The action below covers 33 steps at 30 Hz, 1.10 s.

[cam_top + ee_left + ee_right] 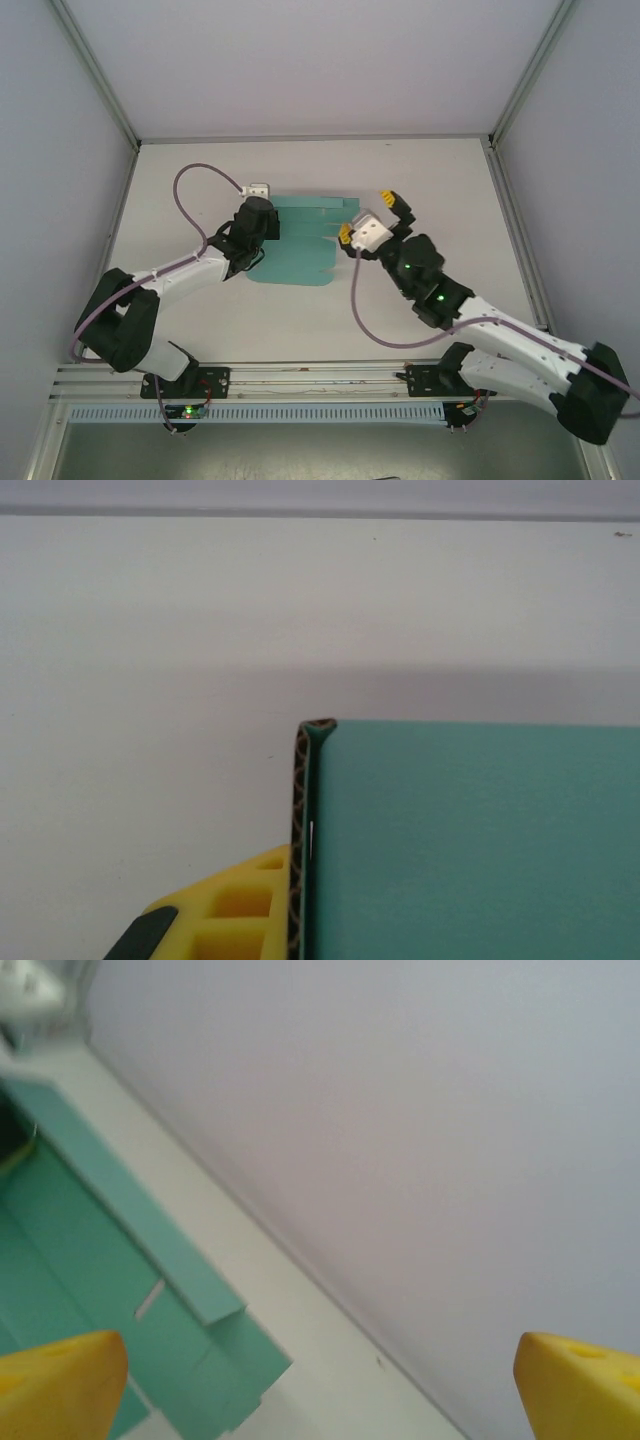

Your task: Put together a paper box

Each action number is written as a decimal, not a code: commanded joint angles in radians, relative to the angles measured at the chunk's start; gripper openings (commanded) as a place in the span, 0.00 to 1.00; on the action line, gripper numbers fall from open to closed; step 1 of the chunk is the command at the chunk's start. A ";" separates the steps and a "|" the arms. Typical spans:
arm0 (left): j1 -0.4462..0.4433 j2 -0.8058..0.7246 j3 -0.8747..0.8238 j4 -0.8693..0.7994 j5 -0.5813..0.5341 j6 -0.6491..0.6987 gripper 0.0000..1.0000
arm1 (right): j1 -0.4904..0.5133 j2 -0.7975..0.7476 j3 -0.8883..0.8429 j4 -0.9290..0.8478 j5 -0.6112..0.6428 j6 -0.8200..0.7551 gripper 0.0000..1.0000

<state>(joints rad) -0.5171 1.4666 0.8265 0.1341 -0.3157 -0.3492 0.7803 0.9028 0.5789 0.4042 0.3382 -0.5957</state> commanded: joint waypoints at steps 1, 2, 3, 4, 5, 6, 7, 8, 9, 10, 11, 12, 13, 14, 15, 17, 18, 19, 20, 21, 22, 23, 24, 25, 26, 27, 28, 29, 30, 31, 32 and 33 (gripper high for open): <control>-0.004 -0.038 -0.036 -0.006 0.024 -0.005 0.00 | -0.055 -0.017 0.026 -0.024 -0.083 0.120 0.98; -0.004 -0.048 -0.045 0.004 0.038 -0.004 0.00 | -0.083 -0.004 0.054 -0.030 -0.071 0.153 0.98; -0.003 -0.057 -0.053 0.011 0.052 -0.004 0.00 | -0.111 0.015 0.082 -0.042 -0.065 0.187 0.98; -0.005 -0.066 -0.058 0.014 0.064 -0.004 0.00 | -0.142 0.044 0.116 -0.064 -0.070 0.220 0.98; -0.004 -0.075 -0.060 0.015 0.072 -0.005 0.00 | -0.166 0.071 0.136 -0.080 -0.080 0.242 0.98; -0.004 -0.079 -0.063 0.016 0.078 -0.006 0.00 | -0.184 0.101 0.152 -0.083 -0.087 0.265 0.99; -0.003 -0.083 -0.064 0.019 0.078 -0.014 0.00 | -0.196 0.133 0.164 -0.085 -0.107 0.276 0.98; -0.004 -0.084 -0.063 0.015 0.078 -0.018 0.00 | -0.197 0.160 0.169 -0.082 -0.125 0.279 0.98; -0.004 -0.084 -0.060 0.011 0.075 -0.022 0.00 | -0.197 0.188 0.174 -0.077 -0.136 0.285 0.98; -0.004 -0.083 -0.056 0.007 0.074 -0.024 0.00 | -0.196 0.222 0.182 -0.073 -0.149 0.292 0.98; -0.004 -0.081 -0.053 0.004 0.078 -0.024 0.00 | -0.191 0.250 0.186 -0.074 -0.160 0.299 0.98; -0.003 -0.078 -0.049 0.000 0.079 -0.026 0.00 | -0.182 0.277 0.188 -0.076 -0.173 0.295 0.98; -0.004 -0.074 -0.045 -0.003 0.084 -0.027 0.00 | -0.166 0.306 0.191 -0.072 -0.167 0.281 0.98; -0.004 -0.070 -0.039 -0.007 0.086 -0.028 0.00 | -0.154 0.328 0.185 -0.051 -0.149 0.276 0.98; -0.004 -0.067 -0.040 -0.009 0.088 -0.031 0.00 | -0.145 0.351 0.180 -0.033 -0.146 0.272 0.98; -0.004 -0.065 -0.039 -0.006 0.101 -0.034 0.00 | -0.138 0.390 0.179 -0.020 -0.148 0.279 0.98; -0.004 -0.066 -0.041 -0.002 0.106 -0.038 0.00 | -0.138 0.407 0.176 -0.006 -0.149 0.290 0.98; -0.003 -0.066 -0.041 0.002 0.115 -0.043 0.00 | -0.140 0.427 0.168 0.020 -0.154 0.306 0.98; -0.004 -0.068 -0.043 0.007 0.126 -0.045 0.00 | -0.141 0.444 0.162 0.042 -0.163 0.315 0.98; -0.004 -0.067 -0.043 0.012 0.132 -0.051 0.00 | -0.138 0.462 0.159 0.065 -0.167 0.329 0.98; -0.004 -0.065 -0.041 0.014 0.144 -0.057 0.00 | -0.135 0.481 0.154 0.097 -0.179 0.349 0.98; -0.004 -0.061 -0.040 0.017 0.157 -0.058 0.00 | -0.130 0.496 0.145 0.138 -0.196 0.365 0.98; -0.004 -0.056 -0.038 0.022 0.165 -0.062 0.00 | -0.123 0.515 0.137 0.197 -0.198 0.387 0.99; -0.005 -0.051 -0.036 0.027 0.175 -0.067 0.00 | -0.117 0.539 0.126 0.270 -0.197 0.413 0.98; -0.005 -0.047 -0.035 0.030 0.185 -0.063 0.00 | -0.110 0.564 0.120 0.340 -0.191 0.440 0.98; -0.006 -0.043 -0.033 0.030 0.189 -0.071 0.00 | -0.103 0.596 0.117 0.423 -0.163 0.489 0.98; -0.005 -0.041 -0.031 0.030 0.195 -0.077 0.00 | -0.094 0.626 0.119 0.476 -0.140 0.522 0.98; -0.005 -0.040 -0.031 0.033 0.203 -0.079 0.00 | -0.082 0.656 0.122 0.547 -0.103 0.541 0.98; -0.006 -0.043 -0.030 0.033 0.202 -0.090 0.00 | -0.060 0.691 0.131 0.608 -0.025 0.556 0.98; -0.005 -0.047 -0.030 0.033 0.199 -0.098 0.00 | -0.039 0.719 0.141 0.649 0.062 0.554 0.98; -0.005 -0.051 -0.033 0.033 0.195 -0.100 0.00 | -0.019 0.742 0.148 0.684 0.127 0.532 0.98; -0.004 -0.056 -0.033 0.028 0.182 -0.108 0.00 | 0.003 0.758 0.153 0.716 0.188 0.506 0.98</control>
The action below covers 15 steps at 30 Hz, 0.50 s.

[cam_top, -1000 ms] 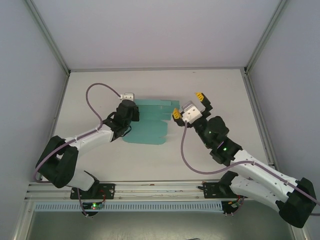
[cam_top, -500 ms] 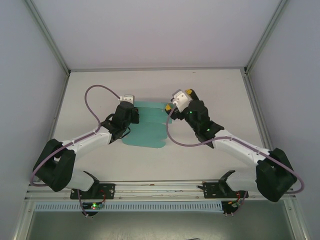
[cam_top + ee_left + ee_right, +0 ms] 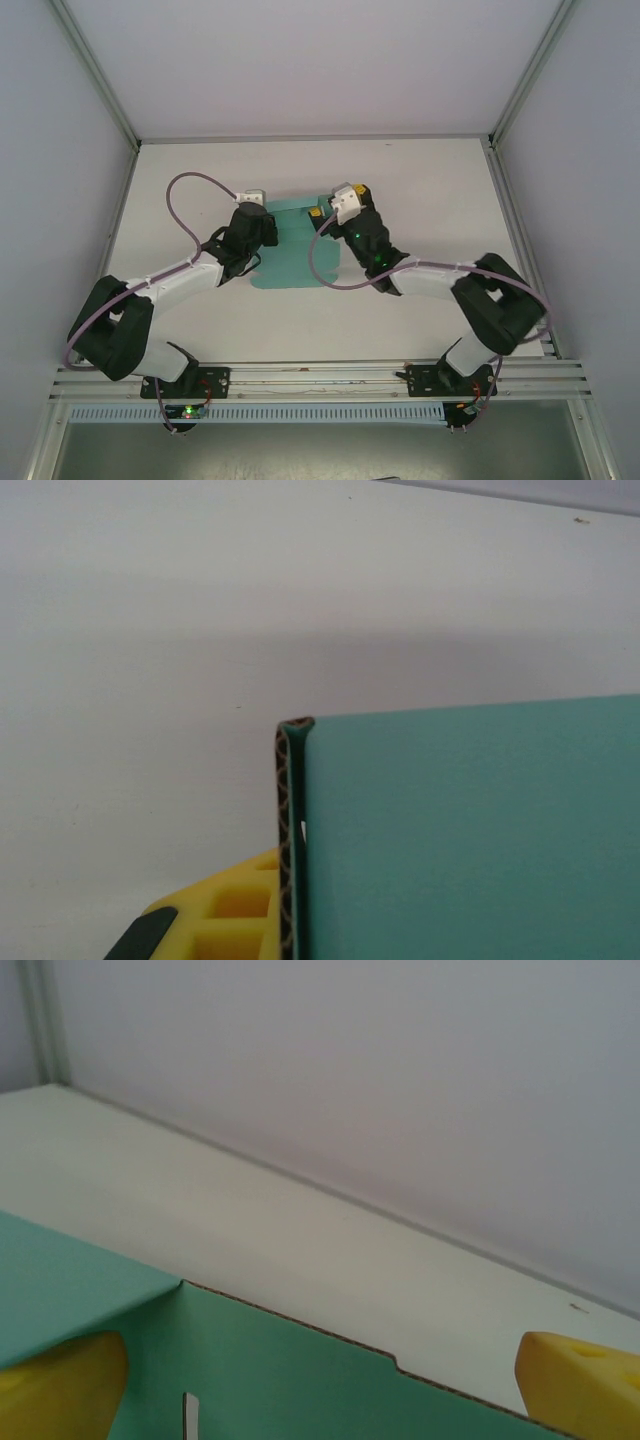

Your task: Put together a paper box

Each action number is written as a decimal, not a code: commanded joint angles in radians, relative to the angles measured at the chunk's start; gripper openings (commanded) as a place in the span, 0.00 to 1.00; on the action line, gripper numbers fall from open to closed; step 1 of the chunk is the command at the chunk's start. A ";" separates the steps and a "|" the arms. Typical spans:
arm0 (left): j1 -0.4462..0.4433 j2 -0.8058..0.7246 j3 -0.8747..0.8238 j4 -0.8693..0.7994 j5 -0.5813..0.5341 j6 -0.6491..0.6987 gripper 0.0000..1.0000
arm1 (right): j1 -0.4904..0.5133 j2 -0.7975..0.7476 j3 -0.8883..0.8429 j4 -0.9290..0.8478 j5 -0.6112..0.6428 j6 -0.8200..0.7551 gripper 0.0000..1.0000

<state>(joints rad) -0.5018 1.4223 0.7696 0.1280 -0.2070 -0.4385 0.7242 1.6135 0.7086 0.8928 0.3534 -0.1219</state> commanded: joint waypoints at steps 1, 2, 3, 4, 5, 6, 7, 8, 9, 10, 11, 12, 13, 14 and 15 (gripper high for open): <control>-0.020 -0.019 0.022 0.029 0.060 -0.025 0.00 | 0.075 0.055 0.022 0.250 0.233 0.020 0.99; -0.020 -0.024 0.021 0.026 0.051 -0.025 0.00 | 0.085 0.050 0.014 0.261 0.269 0.016 0.98; -0.021 -0.031 0.017 0.026 0.041 -0.030 0.00 | 0.087 0.034 -0.002 0.249 0.273 0.025 0.98; -0.020 -0.035 0.011 0.031 0.032 -0.035 0.00 | 0.087 0.007 -0.018 0.216 0.270 0.047 0.99; -0.021 -0.042 0.009 0.033 0.019 -0.041 0.00 | 0.086 -0.026 -0.035 0.164 0.255 0.065 0.98; -0.021 -0.045 0.007 0.032 -0.002 -0.047 0.00 | 0.084 -0.075 -0.052 0.081 0.225 0.076 0.98; -0.019 -0.049 0.007 0.030 -0.013 -0.049 0.00 | 0.084 -0.120 -0.065 0.000 0.219 0.091 0.98; -0.019 -0.052 0.007 0.030 -0.025 -0.044 0.00 | 0.082 -0.163 -0.077 -0.104 0.209 0.103 0.99; -0.017 -0.056 0.007 0.030 -0.028 -0.044 0.00 | 0.077 -0.219 -0.089 -0.220 0.209 0.113 0.98; -0.014 -0.058 0.007 0.033 -0.022 -0.037 0.00 | 0.076 -0.270 -0.105 -0.315 0.235 0.145 0.99; -0.014 -0.061 0.007 0.032 -0.017 -0.030 0.00 | 0.069 -0.332 -0.128 -0.408 0.248 0.179 0.98; -0.013 -0.065 0.005 0.032 -0.008 -0.027 0.00 | 0.054 -0.384 -0.148 -0.483 0.230 0.210 0.98; -0.012 -0.069 0.004 0.035 -0.002 -0.021 0.00 | 0.040 -0.432 -0.167 -0.554 0.234 0.256 0.99; -0.011 -0.075 0.001 0.038 -0.002 -0.020 0.00 | 0.021 -0.485 -0.192 -0.619 0.235 0.302 0.98; -0.010 -0.080 -0.001 0.040 0.001 -0.016 0.00 | 0.000 -0.526 -0.218 -0.657 0.215 0.327 0.98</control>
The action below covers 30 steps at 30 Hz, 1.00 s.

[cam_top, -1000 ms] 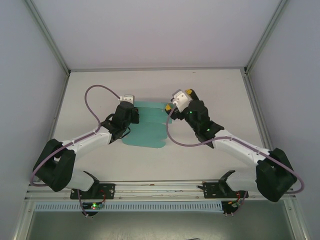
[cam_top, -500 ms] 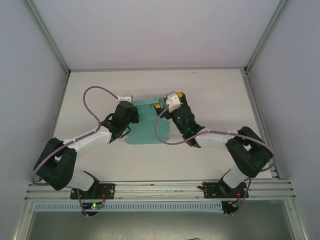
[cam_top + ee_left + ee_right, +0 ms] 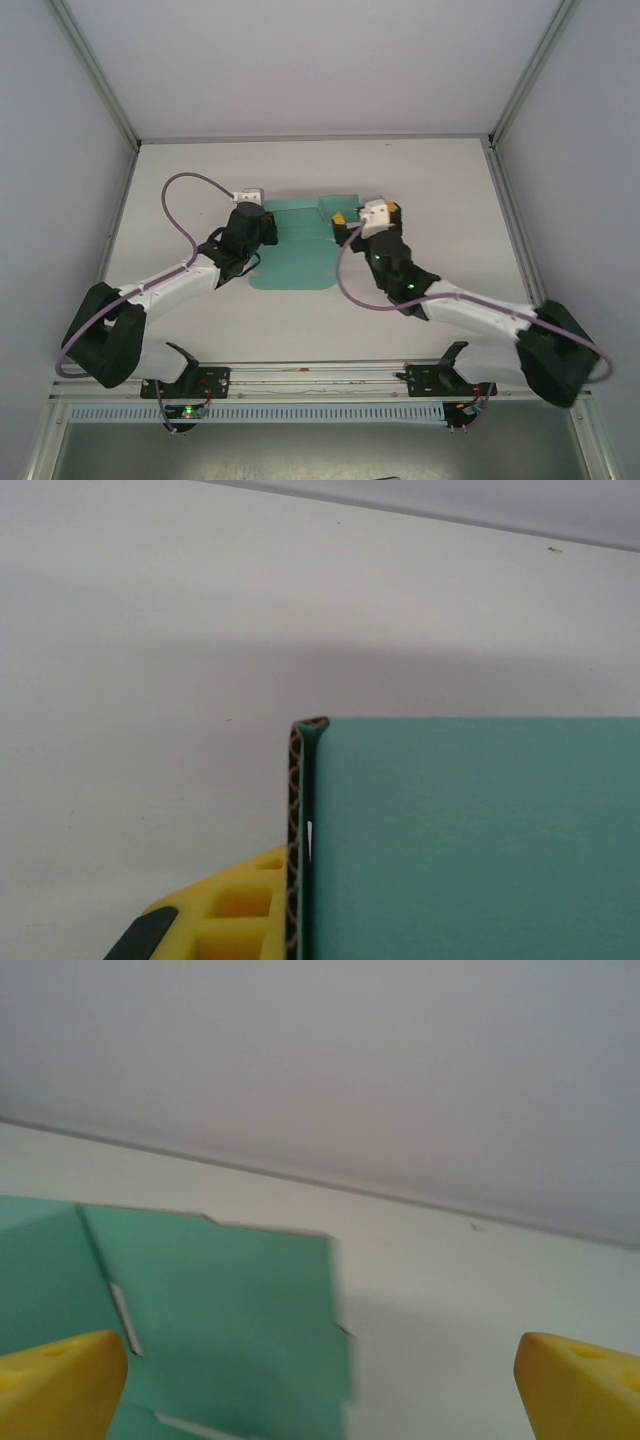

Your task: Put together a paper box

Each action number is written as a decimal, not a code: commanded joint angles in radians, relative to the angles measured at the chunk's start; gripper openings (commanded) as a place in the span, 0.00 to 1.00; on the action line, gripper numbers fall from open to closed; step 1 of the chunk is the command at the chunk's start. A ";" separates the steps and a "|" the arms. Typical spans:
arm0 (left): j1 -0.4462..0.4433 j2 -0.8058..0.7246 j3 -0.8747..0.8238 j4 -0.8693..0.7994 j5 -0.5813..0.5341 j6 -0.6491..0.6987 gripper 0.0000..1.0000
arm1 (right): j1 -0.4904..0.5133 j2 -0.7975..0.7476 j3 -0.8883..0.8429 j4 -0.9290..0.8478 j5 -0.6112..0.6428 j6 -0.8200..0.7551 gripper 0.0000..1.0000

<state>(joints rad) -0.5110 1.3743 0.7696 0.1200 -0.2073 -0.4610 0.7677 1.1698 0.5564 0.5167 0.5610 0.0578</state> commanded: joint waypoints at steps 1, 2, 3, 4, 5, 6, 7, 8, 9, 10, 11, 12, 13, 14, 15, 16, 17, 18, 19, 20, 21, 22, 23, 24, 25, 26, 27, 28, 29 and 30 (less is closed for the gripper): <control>0.001 -0.035 0.000 0.048 0.005 0.011 0.00 | -0.072 -0.117 -0.092 -0.307 -0.028 0.171 0.98; 0.003 -0.039 0.000 0.047 0.007 0.012 0.00 | -0.105 -0.147 -0.118 -0.324 -0.057 0.211 0.98; 0.004 -0.039 0.004 0.047 0.017 0.009 0.00 | -0.132 -0.163 -0.139 -0.323 -0.094 0.235 0.98; 0.005 -0.040 0.009 0.046 0.031 0.013 0.00 | -0.154 -0.169 -0.157 -0.308 -0.143 0.241 0.98; 0.005 -0.041 0.010 0.048 0.046 0.009 0.00 | -0.170 -0.165 -0.166 -0.292 -0.170 0.255 0.98; 0.005 -0.043 0.008 0.055 0.060 0.007 0.00 | -0.177 -0.152 -0.170 -0.266 -0.184 0.259 0.98; 0.005 -0.042 0.007 0.061 0.075 0.008 0.00 | -0.180 -0.132 -0.164 -0.241 -0.201 0.249 0.98; 0.005 -0.041 0.007 0.064 0.083 0.008 0.00 | -0.180 -0.103 -0.151 -0.218 -0.209 0.247 0.98; 0.004 -0.039 0.007 0.066 0.085 0.007 0.00 | -0.180 -0.076 -0.138 -0.195 -0.216 0.246 0.98; 0.004 -0.037 0.007 0.066 0.083 0.005 0.00 | -0.180 -0.043 -0.120 -0.167 -0.226 0.242 0.98; 0.004 -0.037 0.007 0.064 0.082 0.004 0.00 | -0.181 -0.014 -0.101 -0.147 -0.224 0.258 0.98; 0.006 -0.035 0.006 0.066 0.083 0.006 0.00 | -0.181 0.014 -0.084 -0.125 -0.235 0.262 0.98; 0.005 -0.034 0.000 0.072 0.090 0.010 0.00 | -0.180 0.040 -0.066 -0.101 -0.248 0.258 0.98; 0.005 -0.034 -0.005 0.080 0.096 0.010 0.00 | -0.180 0.059 -0.053 -0.083 -0.248 0.263 0.98; 0.005 -0.034 -0.008 0.084 0.099 0.009 0.00 | -0.180 0.074 -0.046 -0.064 -0.253 0.262 0.98; 0.005 -0.034 -0.012 0.087 0.105 0.014 0.00 | -0.180 0.090 -0.037 -0.041 -0.266 0.252 0.98; 0.005 -0.033 -0.010 0.085 0.105 0.016 0.00 | -0.178 0.103 -0.029 -0.026 -0.275 0.250 0.98; 0.004 -0.030 -0.008 0.080 0.099 0.017 0.00 | -0.177 0.114 -0.018 -0.018 -0.296 0.248 0.98; 0.005 -0.027 -0.007 0.077 0.099 0.025 0.00 | -0.173 0.125 -0.003 -0.020 -0.323 0.235 0.98; 0.004 -0.025 -0.007 0.077 0.095 0.027 0.00 | -0.167 0.132 0.004 -0.021 -0.335 0.228 0.98; 0.005 -0.023 -0.007 0.074 0.091 0.028 0.00 | -0.157 0.137 0.015 -0.021 -0.349 0.214 0.98; 0.004 -0.021 -0.010 0.076 0.089 0.032 0.00 | -0.147 0.142 0.020 -0.020 -0.355 0.197 0.98; 0.005 -0.018 -0.012 0.080 0.088 0.037 0.00 | -0.132 0.148 0.026 -0.022 -0.341 0.175 0.98; 0.005 -0.015 -0.013 0.083 0.086 0.042 0.00 | -0.114 0.152 0.037 -0.043 -0.309 0.153 0.98; 0.005 -0.014 -0.013 0.081 0.087 0.046 0.00 | -0.103 0.152 0.046 -0.066 -0.278 0.136 0.98; 0.004 -0.013 -0.012 0.080 0.090 0.048 0.00 | -0.095 0.154 0.054 -0.083 -0.260 0.120 0.98; 0.005 -0.012 -0.013 0.084 0.099 0.049 0.00 | -0.090 0.157 0.059 -0.095 -0.243 0.114 0.98; 0.005 -0.012 -0.015 0.090 0.111 0.052 0.00 | -0.087 0.161 0.063 -0.097 -0.236 0.110 0.99; 0.004 -0.013 -0.017 0.097 0.121 0.054 0.00 | -0.085 0.167 0.070 -0.096 -0.242 0.098 0.98; 0.005 -0.011 -0.019 0.103 0.128 0.060 0.00 | -0.081 0.176 0.083 -0.100 -0.237 0.077 0.98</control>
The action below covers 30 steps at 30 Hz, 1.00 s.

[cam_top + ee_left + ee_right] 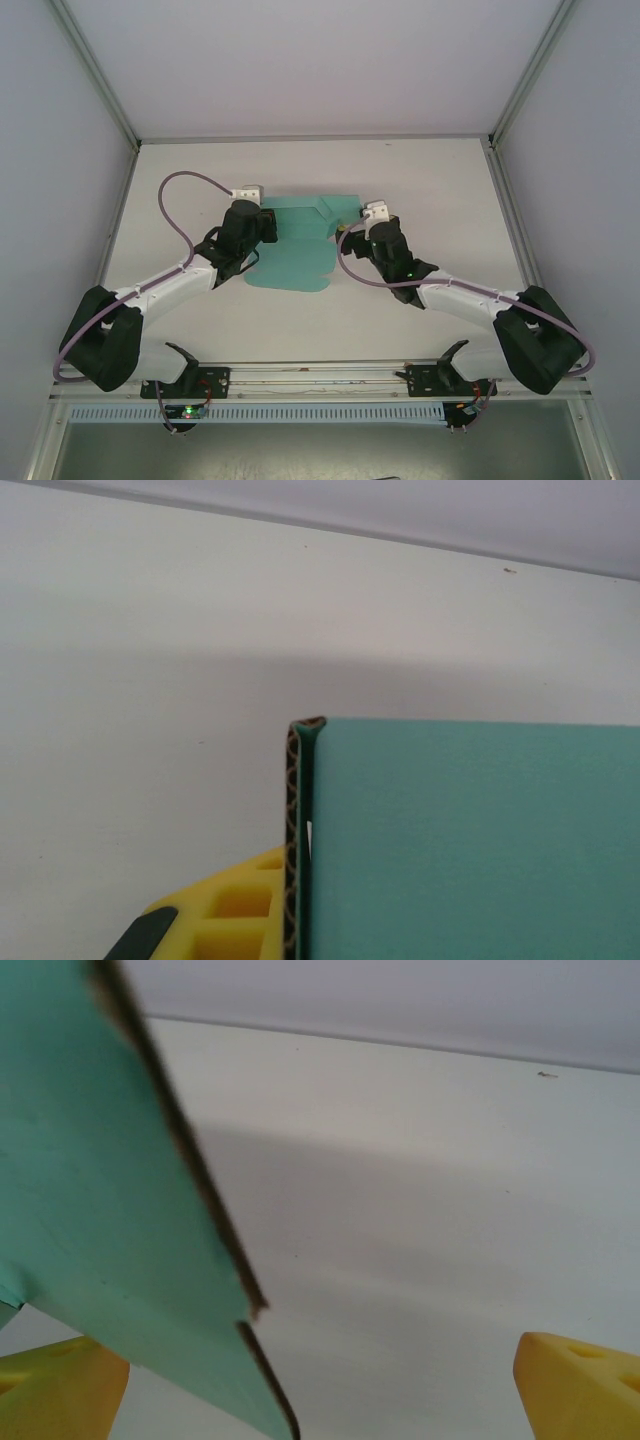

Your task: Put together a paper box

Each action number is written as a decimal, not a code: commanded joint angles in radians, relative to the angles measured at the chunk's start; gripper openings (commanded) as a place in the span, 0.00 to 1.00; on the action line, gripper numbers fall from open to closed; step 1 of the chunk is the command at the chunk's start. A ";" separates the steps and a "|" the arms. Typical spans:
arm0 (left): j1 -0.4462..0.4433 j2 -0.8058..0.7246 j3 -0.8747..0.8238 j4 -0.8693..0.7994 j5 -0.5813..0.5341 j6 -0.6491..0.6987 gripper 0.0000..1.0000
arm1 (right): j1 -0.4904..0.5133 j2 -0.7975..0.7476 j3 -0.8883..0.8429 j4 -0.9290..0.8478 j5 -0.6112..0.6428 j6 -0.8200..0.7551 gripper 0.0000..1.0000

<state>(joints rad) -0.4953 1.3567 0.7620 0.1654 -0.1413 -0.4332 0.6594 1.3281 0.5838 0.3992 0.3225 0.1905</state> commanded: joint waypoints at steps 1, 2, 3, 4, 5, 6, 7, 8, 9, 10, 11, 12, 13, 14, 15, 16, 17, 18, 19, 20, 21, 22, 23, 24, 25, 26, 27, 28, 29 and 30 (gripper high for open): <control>-0.011 0.006 -0.010 0.055 0.061 0.038 0.00 | 0.033 0.028 0.071 0.009 0.025 -0.082 0.98; -0.011 0.007 -0.010 0.050 0.061 0.043 0.00 | 0.039 0.040 0.089 -0.007 0.057 -0.111 0.98; -0.011 0.006 -0.010 0.048 0.067 0.056 0.00 | 0.045 0.052 0.113 -0.036 0.094 -0.150 0.98; -0.011 0.003 -0.014 0.048 0.071 0.064 0.00 | 0.052 0.060 0.133 -0.064 0.138 -0.180 0.98; -0.011 0.001 -0.017 0.049 0.076 0.073 0.00 | 0.056 0.066 0.147 -0.084 0.175 -0.214 0.98; -0.011 -0.003 -0.023 0.049 0.079 0.089 0.00 | 0.061 0.069 0.159 -0.102 0.207 -0.259 0.99; -0.010 -0.007 -0.027 0.051 0.081 0.101 0.00 | 0.063 0.070 0.167 -0.117 0.236 -0.289 0.99; -0.011 -0.009 -0.032 0.053 0.088 0.114 0.00 | 0.063 0.068 0.173 -0.134 0.242 -0.321 0.98; -0.011 -0.013 -0.036 0.054 0.094 0.124 0.00 | 0.067 0.069 0.178 -0.150 0.236 -0.360 0.98; -0.011 -0.016 -0.039 0.054 0.097 0.127 0.00 | 0.074 0.069 0.176 -0.147 0.235 -0.389 0.98; -0.010 -0.014 -0.041 0.056 0.099 0.128 0.00 | 0.085 0.072 0.177 -0.145 0.226 -0.430 0.98; -0.012 -0.012 -0.039 0.054 0.104 0.136 0.00 | 0.097 0.076 0.178 -0.139 0.229 -0.466 0.98; -0.013 -0.010 -0.036 0.047 0.104 0.140 0.00 | 0.111 0.082 0.183 -0.130 0.256 -0.494 0.98; -0.012 -0.008 -0.035 0.046 0.109 0.142 0.00 | 0.124 0.095 0.193 -0.129 0.289 -0.525 0.98; -0.015 -0.006 -0.035 0.049 0.116 0.148 0.00 | 0.133 0.107 0.203 -0.123 0.319 -0.548 0.98; -0.015 -0.002 -0.036 0.054 0.123 0.147 0.00 | 0.140 0.118 0.210 -0.107 0.346 -0.561 0.98; -0.016 0.001 -0.038 0.058 0.135 0.150 0.00 | 0.143 0.131 0.219 -0.097 0.359 -0.575 0.98; -0.017 0.005 -0.038 0.060 0.141 0.154 0.00 | 0.143 0.142 0.225 -0.088 0.374 -0.573 0.98; -0.020 0.008 -0.038 0.062 0.143 0.158 0.00 | 0.141 0.152 0.232 -0.077 0.399 -0.571 0.98; -0.023 0.009 -0.039 0.060 0.152 0.171 0.00 | 0.139 0.161 0.238 -0.074 0.424 -0.572 0.98; -0.028 0.007 -0.041 0.059 0.152 0.181 0.00 | 0.137 0.165 0.243 -0.077 0.440 -0.575 0.98; -0.032 0.004 -0.045 0.059 0.149 0.189 0.00 | 0.135 0.169 0.246 -0.076 0.460 -0.575 0.98; -0.037 0.002 -0.050 0.058 0.146 0.200 0.00 | 0.133 0.170 0.250 -0.076 0.489 -0.574 0.98; -0.039 0.001 -0.053 0.056 0.135 0.208 0.00 | 0.132 0.169 0.252 -0.076 0.516 -0.568 0.98; -0.041 0.002 -0.056 0.052 0.116 0.210 0.00 | 0.129 0.162 0.251 -0.073 0.537 -0.559 0.98; -0.040 0.006 -0.053 0.042 0.105 0.216 0.00 | 0.126 0.154 0.249 -0.070 0.544 -0.545 0.98; -0.042 0.010 -0.049 0.034 0.098 0.220 0.00 | 0.125 0.144 0.242 -0.062 0.532 -0.534 0.98; -0.046 0.018 -0.042 0.026 0.089 0.219 0.00 | 0.126 0.133 0.233 -0.054 0.503 -0.529 0.98; -0.048 0.026 -0.035 0.022 0.091 0.222 0.00 | 0.131 0.125 0.227 -0.055 0.451 -0.539 0.98; -0.053 0.035 -0.029 0.021 0.093 0.227 0.00 | 0.137 0.122 0.223 -0.052 0.405 -0.549 0.98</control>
<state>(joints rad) -0.5064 1.3624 0.7284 0.2218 -0.1055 -0.2722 0.7883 1.4891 0.7891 0.2394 0.7685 -0.3725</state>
